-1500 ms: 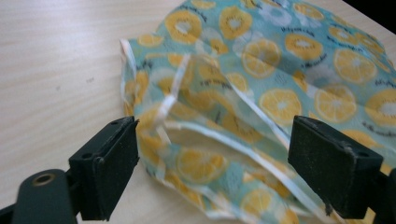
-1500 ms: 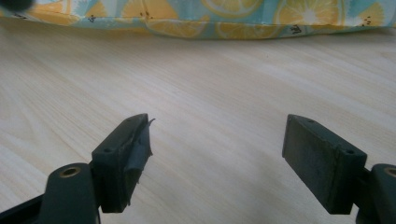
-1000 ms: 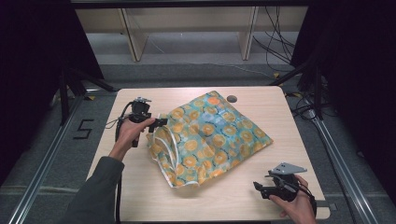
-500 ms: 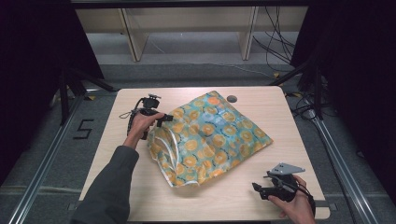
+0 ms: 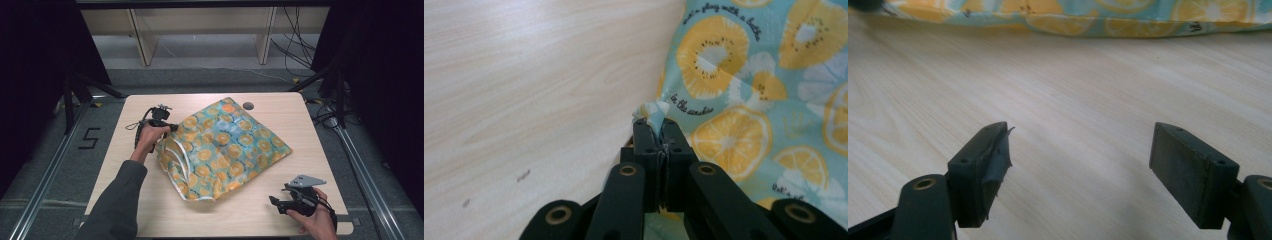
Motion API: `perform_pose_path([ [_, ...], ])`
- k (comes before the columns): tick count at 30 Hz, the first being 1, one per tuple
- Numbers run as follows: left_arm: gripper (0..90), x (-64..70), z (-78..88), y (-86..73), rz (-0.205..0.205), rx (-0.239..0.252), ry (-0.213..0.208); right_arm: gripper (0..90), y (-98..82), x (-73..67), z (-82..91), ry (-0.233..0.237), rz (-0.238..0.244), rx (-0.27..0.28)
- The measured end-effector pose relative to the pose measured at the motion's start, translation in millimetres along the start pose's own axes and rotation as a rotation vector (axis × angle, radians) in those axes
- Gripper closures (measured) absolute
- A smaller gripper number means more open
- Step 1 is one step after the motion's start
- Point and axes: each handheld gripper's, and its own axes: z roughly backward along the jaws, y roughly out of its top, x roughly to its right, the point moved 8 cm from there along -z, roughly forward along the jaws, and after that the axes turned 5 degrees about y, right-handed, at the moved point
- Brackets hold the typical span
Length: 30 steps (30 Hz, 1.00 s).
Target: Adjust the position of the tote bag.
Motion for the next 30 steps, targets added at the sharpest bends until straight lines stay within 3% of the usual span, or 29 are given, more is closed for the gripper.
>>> perform_pose_path([
  [3, 88.2, 5.6, 8.5, -9.2, -0.027, -0.002, -0.025, 29.2, 0.1, -2.1, -1.7, 0.020, -0.002, -0.003],
  [5, 88.4, 9.1, 13.5, -14.8, -0.053, -0.003, -0.035, 37.5, 4.6, -3.1, -0.8, 0.016, -0.001, 0.017],
  [8, 88.4, 15.6, 21.7, -23.0, -0.039, 0.014, -0.065, 51.4, 11.8, -1.4, 2.6, 0.004, 0.020, 0.048],
  [10, 88.4, 19.1, 24.4, -30.0, -0.061, 0.018, -0.076, 59.6, 14.8, 1.7, 3.6, -0.005, 0.018, 0.059],
  [12, 88.4, 22.7, 27.2, -35.1, -0.058, 0.033, -0.089, 64.6, 16.0, 1.6, 4.4, 0.004, -0.015, 0.058],
  [15, 88.4, 27.8, 31.1, -43.2, -0.043, 0.041, -0.110, 73.7, 19.5, 11.6, 3.7, -0.017, 0.045, 0.063],
  [18, 88.4, 33.0, 35.5, -48.3, -0.038, 0.070, -0.126, 83.6, 24.9, 18.1, 0.0, -0.025, 0.041, 0.079],
  [20, 88.4, 38.4, 40.2, -53.5, -0.031, 0.083, -0.152, 87.1, 29.4, 25.6, -2.1, -0.032, 0.059, 0.054],
  [22, 88.4, 45.8, 44.3, -59.1, 0.007, 0.105, -0.193, 88.2, 36.2, 32.8, -9.0, -0.040, 0.080, 0.055],
  [25, 88.3, 52.5, 47.0, -67.2, 0.031, 0.119, -0.195, 89.5, 43.8, 41.6, -21.2, -0.058, 0.108, 0.036],
  [26, 88.3, 52.7, 50.1, -70.0, 0.010, 0.110, -0.206, 89.7, 45.3, 42.6, -25.1, -0.059, 0.093, 0.021],
  [28, 88.3, 58.6, 54.6, -71.5, 0.024, 0.133, -0.210, 89.9, 48.9, 47.3, -31.6, -0.071, 0.106, 0.005],
  [30, 88.3, 63.9, 58.0, -75.9, -0.003, 0.130, -0.209, 90.0, 53.2, 52.0, -36.1, -0.073, 0.108, 0.011],
])
